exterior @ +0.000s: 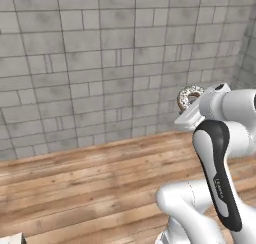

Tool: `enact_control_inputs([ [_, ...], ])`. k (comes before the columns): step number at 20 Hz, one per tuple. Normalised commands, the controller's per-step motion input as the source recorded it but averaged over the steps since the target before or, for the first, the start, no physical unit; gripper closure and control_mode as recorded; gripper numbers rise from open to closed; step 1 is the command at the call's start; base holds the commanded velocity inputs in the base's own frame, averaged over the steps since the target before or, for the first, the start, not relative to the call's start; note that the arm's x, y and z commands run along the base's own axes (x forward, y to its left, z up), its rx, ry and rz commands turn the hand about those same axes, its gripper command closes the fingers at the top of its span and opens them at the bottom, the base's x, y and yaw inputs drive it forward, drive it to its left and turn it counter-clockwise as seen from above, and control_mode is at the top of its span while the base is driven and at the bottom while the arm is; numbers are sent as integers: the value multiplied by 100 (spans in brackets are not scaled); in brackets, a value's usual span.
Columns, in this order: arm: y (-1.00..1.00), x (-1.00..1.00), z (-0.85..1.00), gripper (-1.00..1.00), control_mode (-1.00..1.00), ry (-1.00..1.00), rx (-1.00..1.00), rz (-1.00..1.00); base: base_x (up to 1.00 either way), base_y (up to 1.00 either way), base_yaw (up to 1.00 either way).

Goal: Take the donuts from the fridge and place them on the empty tray on the dining counter.

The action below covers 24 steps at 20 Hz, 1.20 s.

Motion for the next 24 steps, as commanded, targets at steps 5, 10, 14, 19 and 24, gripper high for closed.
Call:
enact_control_inputs([
  [5, 0, 0, 0, 100, 100, 0, 0, 0, 33, 51, 72],
  [10, 0, 0, 0, 100, 100, 0, 0, 0, 62, 44, 64],
  [14, 0, 0, 0, 100, 100, 0, 0, 0, 100, -5, 46],
  [19, 0, 0, 0, 100, 100, 0, 0, 0, 100, -50, 34],
  [24, 0, 0, 0, 100, 100, 0, 0, 0, 100, -6, 65],
])
